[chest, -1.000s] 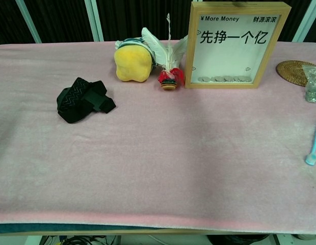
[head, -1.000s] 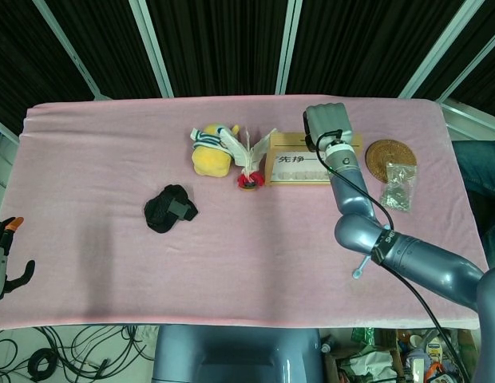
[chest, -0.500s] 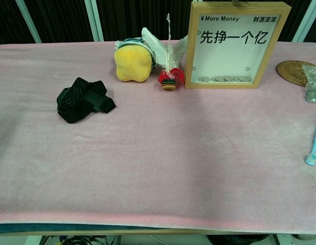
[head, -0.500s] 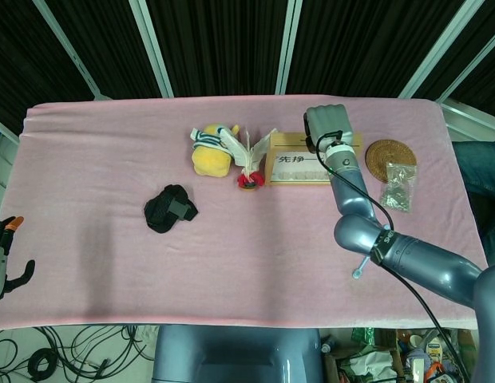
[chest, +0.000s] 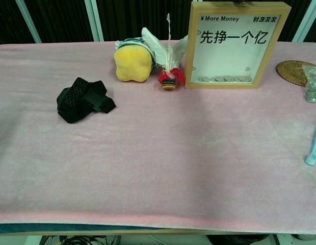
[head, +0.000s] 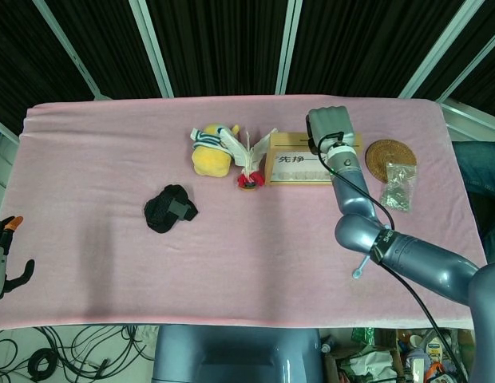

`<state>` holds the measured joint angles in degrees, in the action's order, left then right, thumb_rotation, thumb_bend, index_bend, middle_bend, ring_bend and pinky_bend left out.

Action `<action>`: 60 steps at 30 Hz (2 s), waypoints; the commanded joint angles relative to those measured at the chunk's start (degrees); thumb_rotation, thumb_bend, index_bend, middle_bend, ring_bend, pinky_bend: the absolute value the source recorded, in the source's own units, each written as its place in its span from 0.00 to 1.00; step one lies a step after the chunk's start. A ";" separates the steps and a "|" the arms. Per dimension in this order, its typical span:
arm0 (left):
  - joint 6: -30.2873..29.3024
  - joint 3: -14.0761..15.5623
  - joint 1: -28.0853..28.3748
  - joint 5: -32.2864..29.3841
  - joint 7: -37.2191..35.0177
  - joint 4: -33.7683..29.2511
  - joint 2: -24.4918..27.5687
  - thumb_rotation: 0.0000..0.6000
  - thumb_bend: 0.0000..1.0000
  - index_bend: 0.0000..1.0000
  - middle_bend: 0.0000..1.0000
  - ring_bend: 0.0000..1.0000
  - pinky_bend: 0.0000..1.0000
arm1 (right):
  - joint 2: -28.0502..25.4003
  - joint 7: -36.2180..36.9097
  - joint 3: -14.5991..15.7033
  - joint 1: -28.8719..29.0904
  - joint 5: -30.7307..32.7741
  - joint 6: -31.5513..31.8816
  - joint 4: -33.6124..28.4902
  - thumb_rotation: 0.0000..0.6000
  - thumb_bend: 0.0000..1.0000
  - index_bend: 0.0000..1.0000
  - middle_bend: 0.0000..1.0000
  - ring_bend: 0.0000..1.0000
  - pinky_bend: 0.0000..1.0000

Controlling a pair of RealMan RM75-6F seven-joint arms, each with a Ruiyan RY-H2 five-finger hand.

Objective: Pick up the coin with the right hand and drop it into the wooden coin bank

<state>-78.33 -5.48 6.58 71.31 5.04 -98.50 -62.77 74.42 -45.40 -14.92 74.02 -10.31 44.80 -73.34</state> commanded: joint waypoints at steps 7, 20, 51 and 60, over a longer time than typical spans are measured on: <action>0.01 -0.04 0.02 -0.14 0.05 -0.05 0.00 1.00 0.41 0.10 0.04 0.00 0.00 | -0.10 0.04 0.86 0.32 0.29 -0.29 0.20 1.00 0.45 0.56 0.85 0.86 0.80; 0.00 -0.09 0.02 -0.45 0.28 -0.28 -0.01 1.00 0.41 0.10 0.04 0.00 0.00 | -0.93 0.35 1.48 0.71 0.47 0.49 -0.97 1.00 0.45 0.46 0.85 0.86 0.80; -1.56 0.71 -0.29 3.41 -1.27 0.43 -0.04 1.00 0.41 0.10 0.04 0.00 0.00 | -20.31 11.19 10.18 -30.00 -32.25 50.11 -56.88 1.00 0.18 0.24 0.32 0.42 0.39; -3.71 1.38 -0.66 7.24 -1.15 0.61 0.55 1.00 0.41 0.10 0.04 0.00 0.00 | -12.28 11.27 25.91 -49.42 -58.95 66.66 -51.27 1.00 0.13 0.21 0.10 0.21 0.21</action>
<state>-81.60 -4.46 6.03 77.72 3.62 -97.88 -62.44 57.96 -35.02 4.11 33.02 -59.96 104.73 -128.34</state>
